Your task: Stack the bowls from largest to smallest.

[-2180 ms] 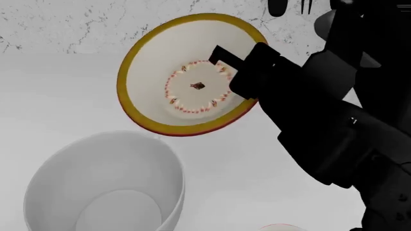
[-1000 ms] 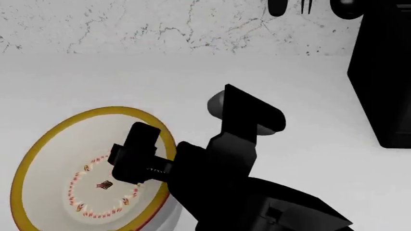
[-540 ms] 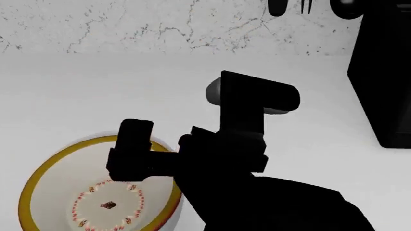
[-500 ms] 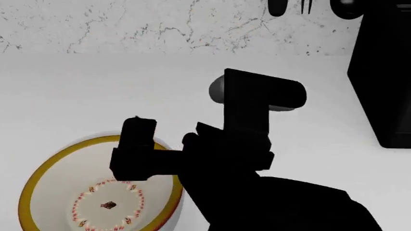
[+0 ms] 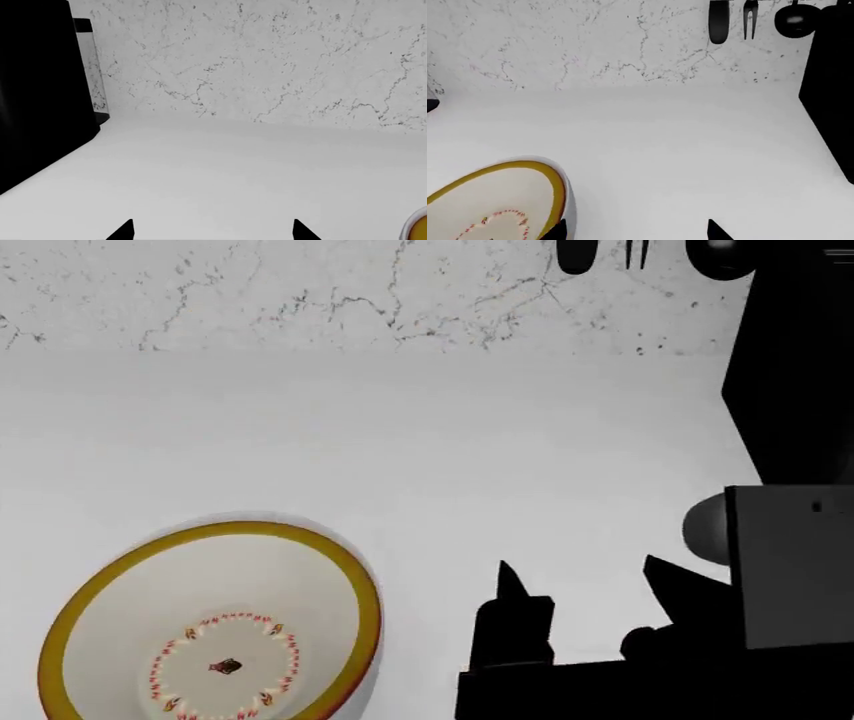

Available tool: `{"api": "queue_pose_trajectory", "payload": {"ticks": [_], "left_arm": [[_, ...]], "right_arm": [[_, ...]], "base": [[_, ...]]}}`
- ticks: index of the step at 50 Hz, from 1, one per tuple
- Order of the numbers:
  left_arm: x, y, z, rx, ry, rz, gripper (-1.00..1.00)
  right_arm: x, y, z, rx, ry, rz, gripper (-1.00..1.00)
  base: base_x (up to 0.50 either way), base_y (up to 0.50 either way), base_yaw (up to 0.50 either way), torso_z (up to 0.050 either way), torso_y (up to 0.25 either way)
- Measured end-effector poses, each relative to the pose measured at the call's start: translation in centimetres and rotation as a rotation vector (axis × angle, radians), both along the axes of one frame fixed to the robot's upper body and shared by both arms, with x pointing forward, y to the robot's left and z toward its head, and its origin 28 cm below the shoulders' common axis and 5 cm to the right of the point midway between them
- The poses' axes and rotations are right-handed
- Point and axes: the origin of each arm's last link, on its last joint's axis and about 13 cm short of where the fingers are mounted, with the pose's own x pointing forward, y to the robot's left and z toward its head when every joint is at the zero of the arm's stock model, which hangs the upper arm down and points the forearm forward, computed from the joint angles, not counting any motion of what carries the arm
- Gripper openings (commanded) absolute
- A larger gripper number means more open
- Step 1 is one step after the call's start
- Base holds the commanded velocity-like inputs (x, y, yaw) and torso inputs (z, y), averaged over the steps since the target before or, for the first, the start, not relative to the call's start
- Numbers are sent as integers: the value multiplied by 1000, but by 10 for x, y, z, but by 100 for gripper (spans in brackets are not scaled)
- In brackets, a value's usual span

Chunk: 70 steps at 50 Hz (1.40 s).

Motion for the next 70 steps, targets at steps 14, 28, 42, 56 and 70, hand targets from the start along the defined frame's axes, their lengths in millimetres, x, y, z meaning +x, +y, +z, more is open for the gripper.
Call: {"api": "queue_pose_trajectory", "payload": {"ticks": [14, 28, 42, 56, 70], "left_arm": [[-3, 1, 2, -2, -3, -1, 100], [-3, 0, 2, 5, -1, -2, 100], [-4, 0, 2, 6, 2, -4, 100], [-3, -1, 1, 7, 7, -10, 100], [-3, -1, -1, 9, 13, -13, 100]], "right_arm": [[-35, -31, -32, -49, 111, -78, 100], [-56, -42, -63, -82, 202, -103, 100], [-58, -47, -82, -33, 282, -129, 100], [-37, -37, -88, 71, 331, -71, 100], [-25, -33, -94, 94, 368, -91, -100]], "base": [[0, 0, 0, 0, 0], [0, 0, 0, 0, 0], [1, 0, 0, 0, 0], [1, 0, 2, 0, 0], [1, 0, 1, 0, 0]]}}
